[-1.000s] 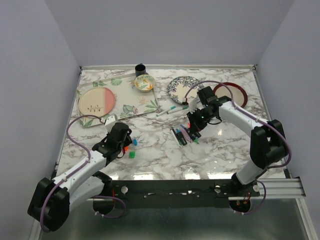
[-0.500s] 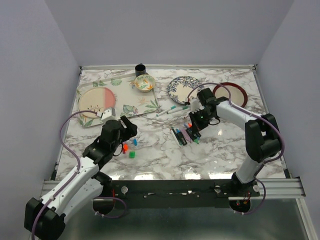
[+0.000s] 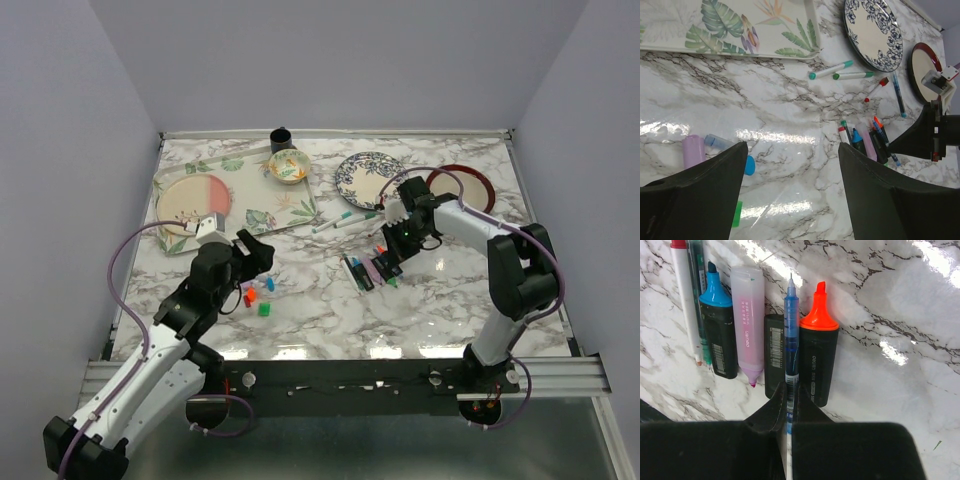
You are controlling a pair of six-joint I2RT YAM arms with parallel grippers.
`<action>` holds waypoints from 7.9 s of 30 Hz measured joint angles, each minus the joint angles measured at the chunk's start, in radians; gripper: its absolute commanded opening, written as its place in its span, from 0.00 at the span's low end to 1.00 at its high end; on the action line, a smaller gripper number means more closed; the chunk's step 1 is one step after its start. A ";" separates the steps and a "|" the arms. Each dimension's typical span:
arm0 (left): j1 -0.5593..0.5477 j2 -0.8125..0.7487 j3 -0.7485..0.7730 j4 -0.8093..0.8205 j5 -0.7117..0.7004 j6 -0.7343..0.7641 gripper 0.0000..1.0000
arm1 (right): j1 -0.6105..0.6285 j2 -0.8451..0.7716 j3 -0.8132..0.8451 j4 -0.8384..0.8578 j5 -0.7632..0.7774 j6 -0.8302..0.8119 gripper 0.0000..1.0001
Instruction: Open the pen caps
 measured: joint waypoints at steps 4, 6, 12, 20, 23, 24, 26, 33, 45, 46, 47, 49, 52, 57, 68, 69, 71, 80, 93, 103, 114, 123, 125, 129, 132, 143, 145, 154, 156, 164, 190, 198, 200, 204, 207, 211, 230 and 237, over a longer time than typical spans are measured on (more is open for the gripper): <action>0.000 -0.003 0.012 -0.011 0.002 0.005 0.82 | 0.000 0.004 0.000 0.000 0.001 -0.005 0.21; 0.000 -0.003 0.018 -0.015 0.004 0.008 0.82 | 0.000 0.010 0.000 -0.001 0.006 -0.008 0.24; 0.000 -0.004 0.061 -0.040 0.014 0.027 0.85 | 0.000 0.011 0.000 -0.005 0.016 -0.011 0.31; 0.000 -0.001 0.167 -0.068 0.043 0.071 0.88 | -0.003 -0.026 0.000 -0.013 0.015 -0.034 0.33; 0.000 0.014 0.229 -0.101 0.061 0.111 0.92 | -0.027 -0.068 0.001 -0.018 0.006 -0.045 0.38; 0.000 0.021 0.252 -0.108 0.066 0.129 0.93 | -0.042 -0.079 0.003 -0.018 0.004 -0.046 0.39; 0.000 0.033 0.297 -0.128 0.072 0.186 0.95 | -0.087 -0.100 0.015 -0.019 0.002 -0.056 0.45; 0.000 0.037 0.322 -0.147 0.076 0.341 0.97 | -0.208 -0.060 0.147 -0.014 0.036 -0.117 0.48; 0.020 0.035 0.217 -0.143 0.065 0.434 0.97 | -0.207 0.204 0.347 -0.027 0.167 -0.204 0.41; 0.023 0.035 0.217 -0.140 0.066 0.436 0.97 | -0.207 0.222 0.359 -0.031 0.179 -0.208 0.39; 0.026 0.035 0.217 -0.138 0.066 0.437 0.97 | -0.207 0.234 0.367 -0.033 0.188 -0.210 0.38; 0.028 0.034 0.217 -0.138 0.066 0.438 0.97 | -0.207 0.253 0.382 -0.040 0.201 -0.213 0.35; 0.033 0.030 0.217 -0.138 0.067 0.441 0.97 | -0.207 0.292 0.413 -0.055 0.217 -0.219 0.31; 0.039 0.024 0.217 -0.135 0.075 0.444 0.97 | -0.204 0.327 0.456 -0.088 0.220 -0.220 0.28; 0.052 0.024 0.217 -0.127 0.089 0.445 0.97 | -0.185 0.412 0.593 -0.215 0.243 -0.220 0.38; 0.052 0.024 0.217 -0.127 0.089 0.445 0.97 | -0.182 0.417 0.600 -0.225 0.244 -0.220 0.38; 0.052 0.024 0.217 -0.124 0.090 0.445 0.97 | -0.175 0.427 0.617 -0.246 0.247 -0.220 0.39; 0.054 0.024 0.217 -0.124 0.091 0.445 0.98 | -0.166 0.432 0.624 -0.283 0.235 -0.219 0.42; 0.060 0.024 0.217 -0.123 0.097 0.445 0.98 | -0.163 0.434 0.636 -0.319 0.167 -0.199 0.50; 0.067 0.024 0.217 -0.123 0.107 0.444 0.98 | -0.154 0.441 0.642 -0.320 0.168 -0.163 0.38; 0.068 0.024 0.217 -0.123 0.109 0.444 0.98 | -0.114 0.472 0.652 -0.333 0.268 -0.130 0.23; 0.068 0.017 0.216 -0.121 0.118 0.444 0.98 | -0.111 0.467 0.633 -0.355 0.288 -0.121 0.01; 0.068 0.008 0.213 -0.114 0.133 0.444 0.99 | -0.111 0.445 0.597 -0.342 0.287 -0.121 0.00; 0.070 -0.016 0.202 -0.089 0.175 0.438 0.99 | -0.125 0.373 0.485 -0.306 0.276 -0.122 0.00; 0.072 -0.016 0.174 -0.032 0.260 0.384 0.99 | -0.135 0.308 0.384 -0.291 0.239 -0.126 0.01; 0.007 0.249 -0.204 0.578 0.496 -0.126 0.97 | -0.144 -0.060 0.176 -0.276 -0.364 -0.242 0.00; -0.055 0.299 -0.185 0.649 0.459 -0.183 0.95 | -0.140 -0.068 0.175 -0.277 -0.461 -0.264 0.01; -0.199 0.568 0.045 0.841 0.286 -0.310 0.73 | -0.103 -0.067 0.170 -0.308 -0.679 -0.333 0.01; -0.217 0.638 0.082 0.840 0.260 -0.330 0.73 | -0.097 -0.067 0.170 -0.310 -0.694 -0.336 0.01; -0.279 0.768 0.183 0.796 0.199 -0.350 0.70 | -0.069 -0.067 0.165 -0.304 -0.698 -0.327 0.01; -0.085 0.643 0.143 0.651 0.163 -0.353 0.00 | 0.056 -0.068 0.134 -0.217 -0.575 -0.298 0.01; 0.090 0.459 0.066 0.536 0.138 -0.308 0.00 | 0.100 -0.068 0.130 -0.234 -0.508 -0.294 0.01; 0.091 0.431 0.064 0.479 0.137 -0.274 0.00 | 0.100 -0.069 0.129 -0.230 -0.484 -0.286 0.01; 0.091 0.351 0.035 0.340 0.110 -0.199 0.00 | 0.099 -0.070 0.127 -0.220 -0.441 -0.272 0.01; 0.091 0.291 -0.004 0.247 0.072 -0.167 0.01 | 0.099 -0.069 0.127 -0.218 -0.429 -0.268 0.01; 0.091 0.254 -0.054 0.159 0.035 -0.134 0.04 | 0.099 -0.070 0.127 -0.217 -0.413 -0.266 0.00; 0.091 0.362 -0.087 0.079 0.003 -0.047 0.41 | 0.077 -0.069 0.127 -0.192 -0.331 -0.217 0.01; 0.091 0.372 -0.088 0.079 0.003 -0.040 0.56 | 0.051 -0.069 0.122 -0.164 -0.252 -0.185 0.01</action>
